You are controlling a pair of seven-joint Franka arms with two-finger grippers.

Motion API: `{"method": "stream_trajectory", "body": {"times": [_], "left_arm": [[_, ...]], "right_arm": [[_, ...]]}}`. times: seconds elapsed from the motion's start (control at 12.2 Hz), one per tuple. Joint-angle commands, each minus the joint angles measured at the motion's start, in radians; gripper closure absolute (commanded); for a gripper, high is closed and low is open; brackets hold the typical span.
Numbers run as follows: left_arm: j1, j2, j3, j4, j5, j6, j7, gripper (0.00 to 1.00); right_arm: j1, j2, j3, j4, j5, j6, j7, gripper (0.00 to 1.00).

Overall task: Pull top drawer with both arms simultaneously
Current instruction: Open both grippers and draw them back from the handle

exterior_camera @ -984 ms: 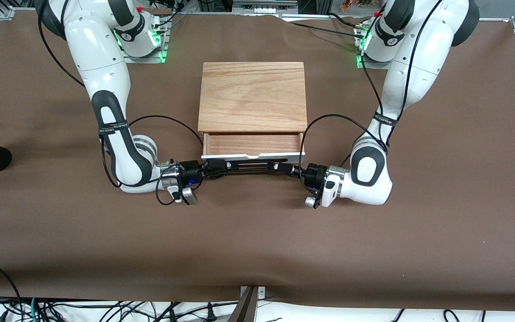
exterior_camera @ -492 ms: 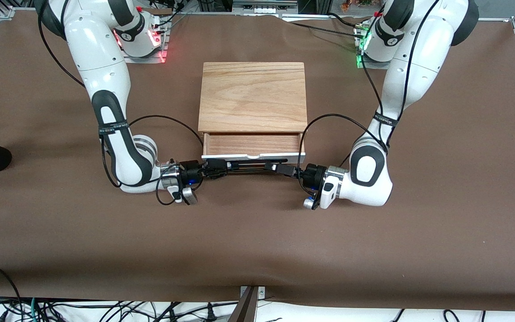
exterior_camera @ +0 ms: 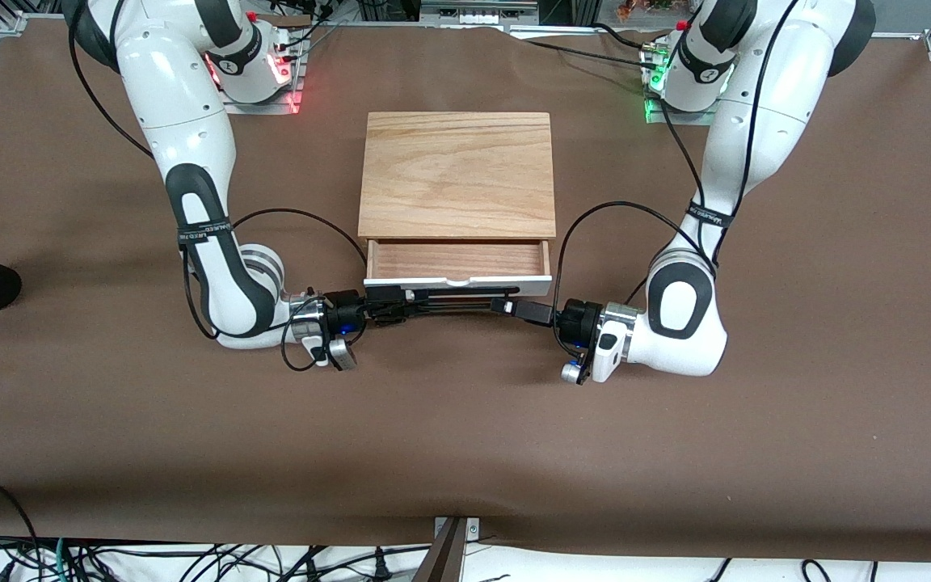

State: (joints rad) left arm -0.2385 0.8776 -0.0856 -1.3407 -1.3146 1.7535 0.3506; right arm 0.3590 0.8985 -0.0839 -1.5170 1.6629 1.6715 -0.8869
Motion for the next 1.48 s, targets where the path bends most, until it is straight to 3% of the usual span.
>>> {"method": "stream_trajectory", "body": {"times": [0.0, 0.25, 0.49, 0.9, 1.15, 1.39], "left_arm": [[0.013, -0.045, -0.003, 0.005, 0.096, -0.026, -0.038, 0.00], [0.018, -0.054, -0.003, 0.049, 0.208, -0.023, -0.047, 0.00], [0.019, -0.083, -0.003, 0.116, 0.404, -0.026, -0.128, 0.00], [0.007, -0.208, -0.013, 0.121, 0.861, -0.026, -0.251, 0.00], [0.007, -0.281, -0.014, 0.118, 1.101, -0.026, -0.258, 0.00], [0.008, -0.342, -0.011, 0.100, 1.273, -0.037, -0.266, 0.00]], "right_arm": [[-0.098, 0.105, -0.040, 0.222, 0.075, 0.126, 0.088, 0.00], [-0.098, 0.105, -0.040, 0.221, 0.075, 0.126, 0.088, 0.00], [-0.098, 0.105, -0.040, 0.221, 0.077, 0.126, 0.088, 0.00], [-0.098, 0.105, -0.040, 0.219, 0.072, 0.134, 0.089, 0.00], [-0.098, 0.096, -0.048, 0.224, -0.037, 0.181, 0.092, 0.00], [-0.068, 0.089, -0.118, 0.227, -0.101, 0.203, 0.097, 0.00]]}}
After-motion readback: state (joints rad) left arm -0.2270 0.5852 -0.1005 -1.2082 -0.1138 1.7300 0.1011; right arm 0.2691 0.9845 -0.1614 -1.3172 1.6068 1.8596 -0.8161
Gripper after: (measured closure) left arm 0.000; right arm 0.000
